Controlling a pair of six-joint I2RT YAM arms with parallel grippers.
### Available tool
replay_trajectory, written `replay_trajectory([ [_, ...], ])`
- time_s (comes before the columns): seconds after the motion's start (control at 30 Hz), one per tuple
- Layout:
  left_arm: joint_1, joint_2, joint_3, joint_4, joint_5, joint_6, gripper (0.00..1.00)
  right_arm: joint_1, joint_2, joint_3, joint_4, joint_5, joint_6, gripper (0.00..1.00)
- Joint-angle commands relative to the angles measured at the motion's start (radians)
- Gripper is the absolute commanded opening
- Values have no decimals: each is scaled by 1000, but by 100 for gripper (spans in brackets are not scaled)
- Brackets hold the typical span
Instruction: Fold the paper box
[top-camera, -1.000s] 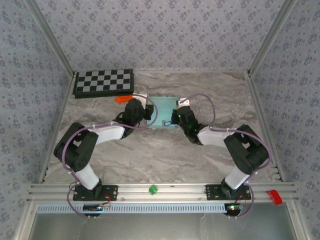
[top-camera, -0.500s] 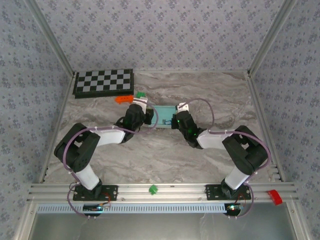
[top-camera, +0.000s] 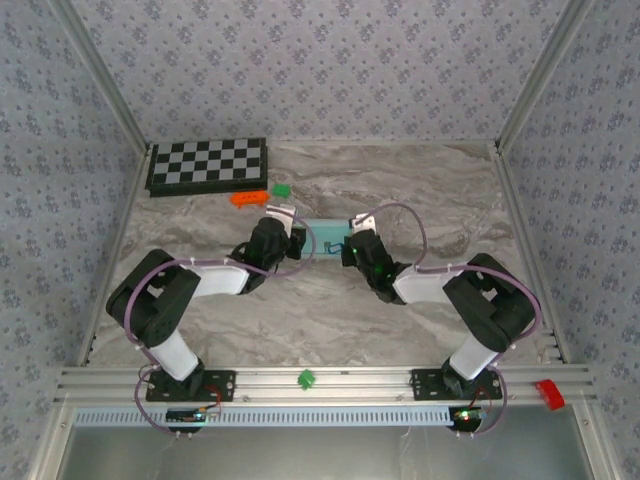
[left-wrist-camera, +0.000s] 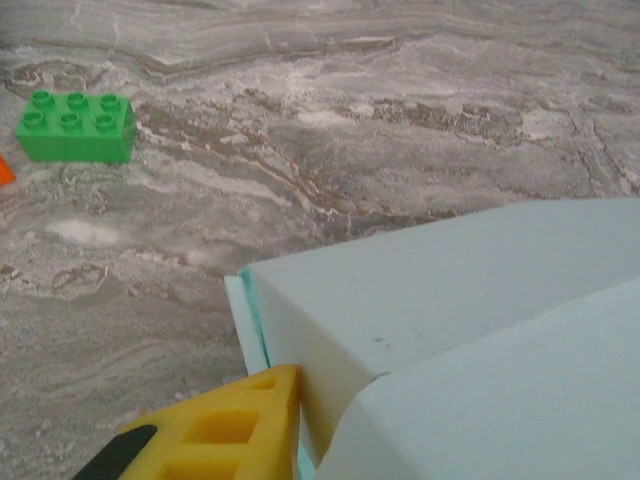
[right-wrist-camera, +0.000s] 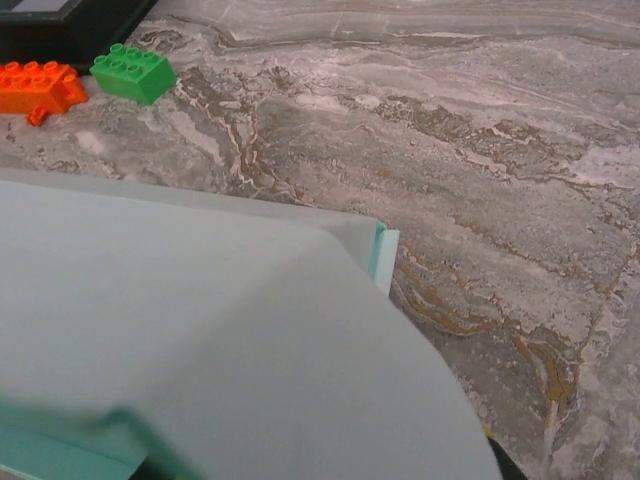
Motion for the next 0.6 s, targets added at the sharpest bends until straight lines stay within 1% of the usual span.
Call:
replay_trajectory([
  [0.0, -17, -22, -19, 20, 10, -22, 23, 21, -19, -14, 24, 9, 22, 9],
  [0.33, -20, -23, -31, 26, -5, -16, 23, 26, -29, -26, 9, 22, 21, 9],
  [0.57, -20, -33, -28, 19, -7, 2, 27, 26, -52, -26, -24, 39, 19, 15],
])
